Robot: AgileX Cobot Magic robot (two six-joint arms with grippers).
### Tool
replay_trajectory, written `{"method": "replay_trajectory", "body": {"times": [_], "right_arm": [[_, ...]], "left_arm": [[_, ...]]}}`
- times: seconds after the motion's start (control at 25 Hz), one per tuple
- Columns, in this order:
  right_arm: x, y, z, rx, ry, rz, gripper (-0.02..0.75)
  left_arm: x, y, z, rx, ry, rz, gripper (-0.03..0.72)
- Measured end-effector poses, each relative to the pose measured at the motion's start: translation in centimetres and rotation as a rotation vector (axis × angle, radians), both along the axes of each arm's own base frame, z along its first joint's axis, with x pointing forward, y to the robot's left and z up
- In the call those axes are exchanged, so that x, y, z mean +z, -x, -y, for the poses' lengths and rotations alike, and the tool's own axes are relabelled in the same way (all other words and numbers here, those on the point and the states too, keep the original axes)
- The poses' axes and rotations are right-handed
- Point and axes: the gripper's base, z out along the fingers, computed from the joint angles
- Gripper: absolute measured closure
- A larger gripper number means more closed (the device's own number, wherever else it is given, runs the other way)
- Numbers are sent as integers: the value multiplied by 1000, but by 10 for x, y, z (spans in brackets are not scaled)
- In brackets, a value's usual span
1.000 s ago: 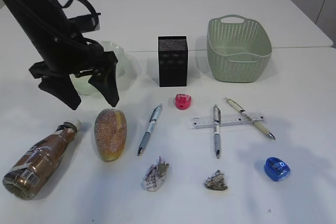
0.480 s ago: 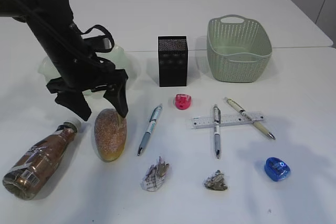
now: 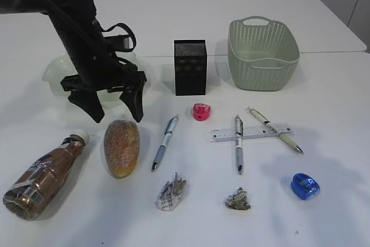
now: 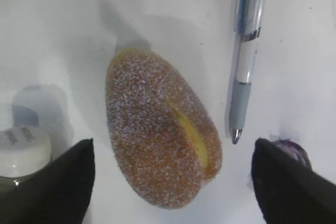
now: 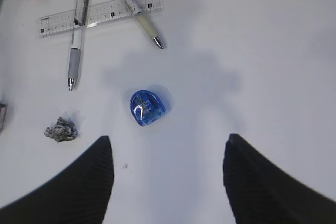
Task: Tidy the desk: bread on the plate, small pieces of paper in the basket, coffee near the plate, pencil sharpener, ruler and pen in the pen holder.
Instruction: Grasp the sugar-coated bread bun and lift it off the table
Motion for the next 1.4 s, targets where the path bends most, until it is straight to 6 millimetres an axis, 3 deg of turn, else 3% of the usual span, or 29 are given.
{"method": "replay_trajectory", "body": {"times": [0.64,1.0,1.2,1.4], "right_arm": [[1,-2,0,3,5,20,225],[1,-2,0,3,5,20,225],[1,-2,0,4,6,21,225],[1,-2,0,4,6,21,225]], "left_arm": [[-19,-1,5,-5,-31,-54,3],[-43,1,16,-33,-51,-102,8],[-46,2,17,-35,-54,-109,56],[-46,2,17,-36,-57,-108,183]]}}
